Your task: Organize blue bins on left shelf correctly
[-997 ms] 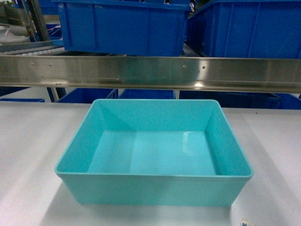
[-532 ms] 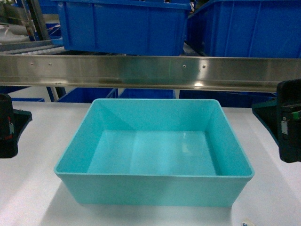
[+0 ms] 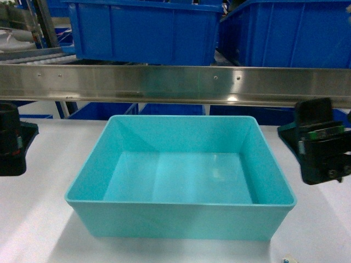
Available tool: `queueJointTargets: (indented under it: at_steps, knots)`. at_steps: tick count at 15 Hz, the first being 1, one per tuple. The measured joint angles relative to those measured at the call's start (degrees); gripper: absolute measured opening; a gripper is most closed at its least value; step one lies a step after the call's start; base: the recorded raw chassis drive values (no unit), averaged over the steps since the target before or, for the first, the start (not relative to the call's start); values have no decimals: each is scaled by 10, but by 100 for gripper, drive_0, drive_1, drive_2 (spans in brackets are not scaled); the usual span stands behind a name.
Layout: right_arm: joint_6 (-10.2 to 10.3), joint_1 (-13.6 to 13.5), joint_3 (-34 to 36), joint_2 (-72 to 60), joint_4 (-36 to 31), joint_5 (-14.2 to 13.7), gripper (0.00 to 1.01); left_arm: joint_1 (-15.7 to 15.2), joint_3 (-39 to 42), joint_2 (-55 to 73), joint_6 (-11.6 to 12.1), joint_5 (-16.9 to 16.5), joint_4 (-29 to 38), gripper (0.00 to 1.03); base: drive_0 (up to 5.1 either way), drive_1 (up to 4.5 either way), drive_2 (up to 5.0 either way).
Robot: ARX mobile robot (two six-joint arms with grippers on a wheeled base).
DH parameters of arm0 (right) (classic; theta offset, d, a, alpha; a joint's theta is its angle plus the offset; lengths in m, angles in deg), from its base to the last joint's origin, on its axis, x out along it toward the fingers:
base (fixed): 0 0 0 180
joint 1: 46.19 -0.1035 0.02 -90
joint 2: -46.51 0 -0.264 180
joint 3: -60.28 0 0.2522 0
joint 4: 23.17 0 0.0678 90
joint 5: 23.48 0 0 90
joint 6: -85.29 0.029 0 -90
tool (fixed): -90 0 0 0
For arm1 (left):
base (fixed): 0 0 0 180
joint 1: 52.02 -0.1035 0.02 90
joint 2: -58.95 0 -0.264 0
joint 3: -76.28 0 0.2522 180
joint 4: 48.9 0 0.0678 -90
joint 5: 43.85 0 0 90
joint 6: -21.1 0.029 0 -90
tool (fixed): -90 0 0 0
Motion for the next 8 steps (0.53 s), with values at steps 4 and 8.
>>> queueJointTargets:
  at_steps: [4,8]
  knots:
    - [-32,-7,-78,-109,-6,-10,98,20,-50,111,-21,-2,8,98,0,0,0]
    - [-43,-11,-128,-193,26,-11,98,33,-88,201,-31,13,25,98,0,0,0]
